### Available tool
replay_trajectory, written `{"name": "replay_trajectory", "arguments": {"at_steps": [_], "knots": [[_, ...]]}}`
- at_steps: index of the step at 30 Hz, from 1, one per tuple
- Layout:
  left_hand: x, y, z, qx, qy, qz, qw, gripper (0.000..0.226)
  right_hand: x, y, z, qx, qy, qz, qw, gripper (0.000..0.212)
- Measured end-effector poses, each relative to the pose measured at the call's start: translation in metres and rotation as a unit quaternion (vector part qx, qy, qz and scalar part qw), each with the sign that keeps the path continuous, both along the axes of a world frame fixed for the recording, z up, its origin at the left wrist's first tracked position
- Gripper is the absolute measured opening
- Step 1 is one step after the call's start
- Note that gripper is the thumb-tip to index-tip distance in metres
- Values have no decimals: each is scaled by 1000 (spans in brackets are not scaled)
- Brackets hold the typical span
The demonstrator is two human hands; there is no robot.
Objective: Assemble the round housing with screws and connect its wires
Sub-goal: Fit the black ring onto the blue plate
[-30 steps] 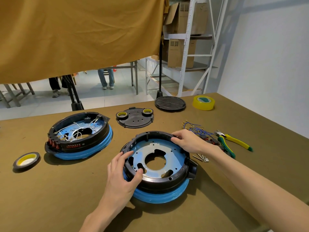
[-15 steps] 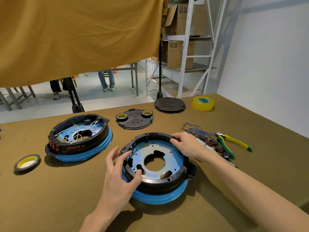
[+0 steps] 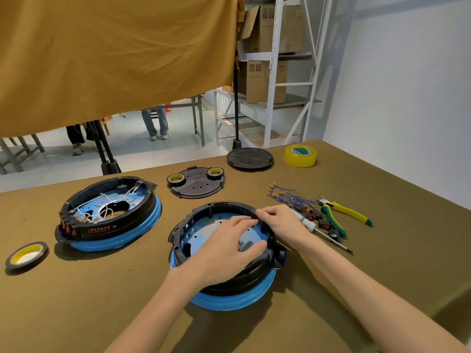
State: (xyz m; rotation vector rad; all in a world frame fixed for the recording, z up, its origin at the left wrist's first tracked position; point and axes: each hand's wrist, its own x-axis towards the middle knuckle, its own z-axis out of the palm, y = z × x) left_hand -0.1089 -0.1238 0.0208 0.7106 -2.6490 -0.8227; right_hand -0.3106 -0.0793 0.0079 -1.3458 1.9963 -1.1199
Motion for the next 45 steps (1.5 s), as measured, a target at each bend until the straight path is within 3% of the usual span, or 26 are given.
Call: {"name": "replay_trajectory", "arguments": {"at_steps": [5, 10, 13, 17, 20, 23, 28, 34, 40, 45], "knots": [[-17, -6, -11, 28, -44, -8, 999, 90, -1, -6, 9, 22, -66, -16, 997, 24], [-16, -9, -15, 42, -56, -13, 997, 84, -24, 6, 15, -8, -140, -90, 986, 24], [-16, -10, -15, 40, -70, -10, 997, 77, -42, 28, 12, -13, -42, -126, 991, 21], [-16, -12, -18, 47, -81, -11, 996, 76, -58, 58, 1, 65, 128, -120, 982, 17], [-16, -13, -19, 53, -85, -11, 995, 78, -59, 73, -4, 102, 164, -96, 977, 12], [-16, -12, -18, 53, -87, -11, 995, 79, -53, 76, -13, 129, 181, -63, 973, 20], [-15, -10, -16, 62, -87, -8, 994, 82, -54, 76, -20, 105, 227, -72, 966, 17], [-13, -8, -16, 52, -89, -3, 995, 83, -56, 86, -26, 51, 220, -85, 971, 20], [-14, -7, -13, 70, -78, -4, 994, 81, -43, 81, -10, -82, 74, -123, 986, 11], [-14, -6, -14, 103, -76, 19, 992, 112, -16, 49, 14, -143, 56, -64, 986, 11]]}}
